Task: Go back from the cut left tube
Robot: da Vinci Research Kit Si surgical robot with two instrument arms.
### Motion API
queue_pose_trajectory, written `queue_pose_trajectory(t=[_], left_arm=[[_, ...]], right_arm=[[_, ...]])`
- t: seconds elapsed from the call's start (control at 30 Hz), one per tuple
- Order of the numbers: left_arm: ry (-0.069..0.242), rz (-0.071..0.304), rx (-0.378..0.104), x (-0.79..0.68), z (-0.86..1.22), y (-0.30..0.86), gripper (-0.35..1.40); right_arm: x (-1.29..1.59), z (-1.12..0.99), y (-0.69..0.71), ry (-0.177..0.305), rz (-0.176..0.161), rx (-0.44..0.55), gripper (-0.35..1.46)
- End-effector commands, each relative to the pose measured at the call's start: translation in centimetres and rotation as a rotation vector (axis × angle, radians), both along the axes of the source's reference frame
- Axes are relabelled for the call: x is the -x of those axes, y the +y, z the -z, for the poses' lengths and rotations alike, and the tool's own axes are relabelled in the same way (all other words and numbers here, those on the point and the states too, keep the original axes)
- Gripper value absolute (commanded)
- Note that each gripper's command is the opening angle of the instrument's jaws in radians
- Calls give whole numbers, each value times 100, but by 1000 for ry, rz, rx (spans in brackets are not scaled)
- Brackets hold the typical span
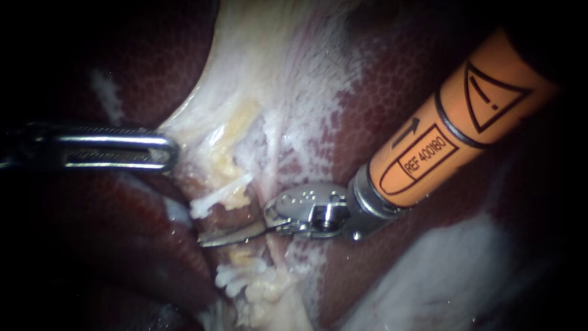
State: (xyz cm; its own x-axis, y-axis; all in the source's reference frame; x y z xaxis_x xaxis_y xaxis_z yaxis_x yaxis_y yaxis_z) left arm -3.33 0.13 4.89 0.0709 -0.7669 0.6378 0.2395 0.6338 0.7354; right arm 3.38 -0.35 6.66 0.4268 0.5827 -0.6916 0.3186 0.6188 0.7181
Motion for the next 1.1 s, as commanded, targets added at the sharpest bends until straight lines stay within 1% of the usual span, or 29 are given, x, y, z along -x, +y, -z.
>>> queue_pose_trajectory(t=[0.03, 0.33, 0.5, 0.57, 0.7, 0.8, 1.1], left_arm=[[0, 0, 0, 0, 0, 0, -35], [0, 0, 0, 0, 0, 0, -35], [0, 0, 0, 0, 0, 0, -35], [0, 0, 0, 0, 0, 0, -35], [0, 0, 0, 0, 0, 0, -35], [0, 0, 0, 0, 0, 0, -35], [0, 0, 0, 0, 0, 0, -35]], right_arm=[[0, 0, 0, 1, -1, 0, -35], [-1, 0, -2, 5, 6, -1, -35], [0, 2, -4, 21, 6, -7, -35], [0, 3, -4, 23, 9, -7, -6], [0, 4, -5, 27, 10, -8, 26], [0, 4, -5, 30, 8, -9, 37], [0, 4, -4, 31, 5, -16, 44]])
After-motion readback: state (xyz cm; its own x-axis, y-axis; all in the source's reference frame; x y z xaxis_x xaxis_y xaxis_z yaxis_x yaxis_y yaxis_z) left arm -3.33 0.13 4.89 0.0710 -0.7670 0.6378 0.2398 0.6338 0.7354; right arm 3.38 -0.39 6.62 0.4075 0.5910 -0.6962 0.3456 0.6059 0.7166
